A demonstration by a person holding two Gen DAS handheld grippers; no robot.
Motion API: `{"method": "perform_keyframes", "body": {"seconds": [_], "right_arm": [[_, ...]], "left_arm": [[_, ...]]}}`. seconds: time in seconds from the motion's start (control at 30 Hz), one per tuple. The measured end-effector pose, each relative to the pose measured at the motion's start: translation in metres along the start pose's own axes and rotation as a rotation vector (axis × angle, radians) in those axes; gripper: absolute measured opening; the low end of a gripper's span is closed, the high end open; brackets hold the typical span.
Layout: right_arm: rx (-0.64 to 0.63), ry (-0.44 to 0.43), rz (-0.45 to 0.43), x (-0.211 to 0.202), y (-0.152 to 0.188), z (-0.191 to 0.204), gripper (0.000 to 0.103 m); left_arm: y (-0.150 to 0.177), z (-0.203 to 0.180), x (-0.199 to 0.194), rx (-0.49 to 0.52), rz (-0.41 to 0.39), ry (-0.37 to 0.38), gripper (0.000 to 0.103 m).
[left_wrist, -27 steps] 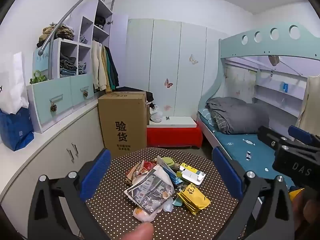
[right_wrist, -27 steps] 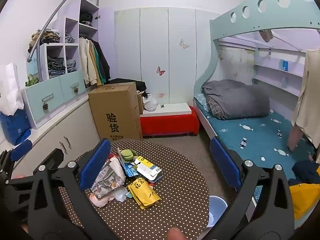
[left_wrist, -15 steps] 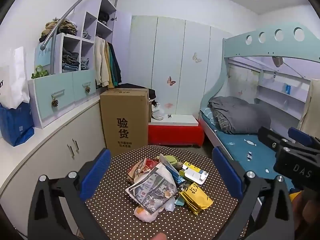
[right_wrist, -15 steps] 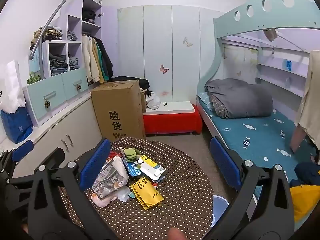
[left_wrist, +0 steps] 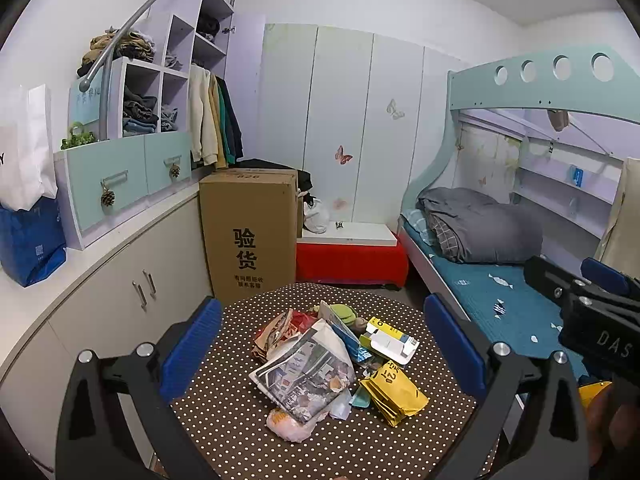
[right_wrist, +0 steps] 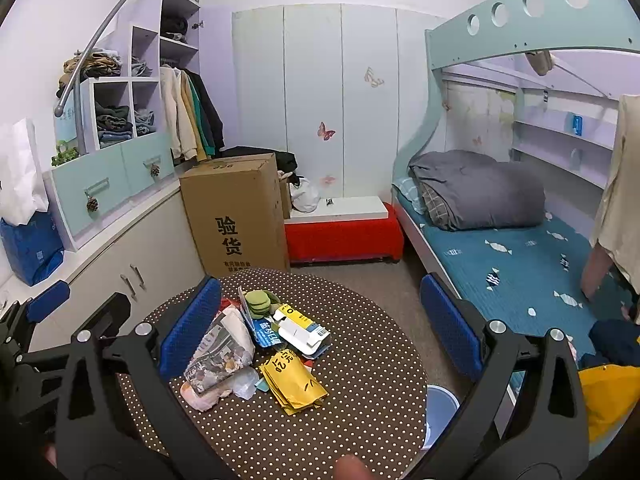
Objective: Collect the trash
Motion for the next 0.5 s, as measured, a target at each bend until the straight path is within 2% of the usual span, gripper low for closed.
{"method": "perform_keyframes", "body": {"seconds": [0.5], "right_arm": [[-0.002, 0.006, 0.005, 0.0025, 0.0029, -0.0016, 0.097]], "left_arm": [[0.0029, -0.0044, 0.0054, 0.01, 0.0, 0.006, 0.099]]}}
Point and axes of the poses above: each gripper's, at about its wrist camera, not at the fingertips, and x roughly the way its jaws point, z to its left, y to its underside, the point moved 10 cm from there along x, roughly the way its jaws point, and after that the axes turned 4 degrees about -y, right-handed, at the moved point
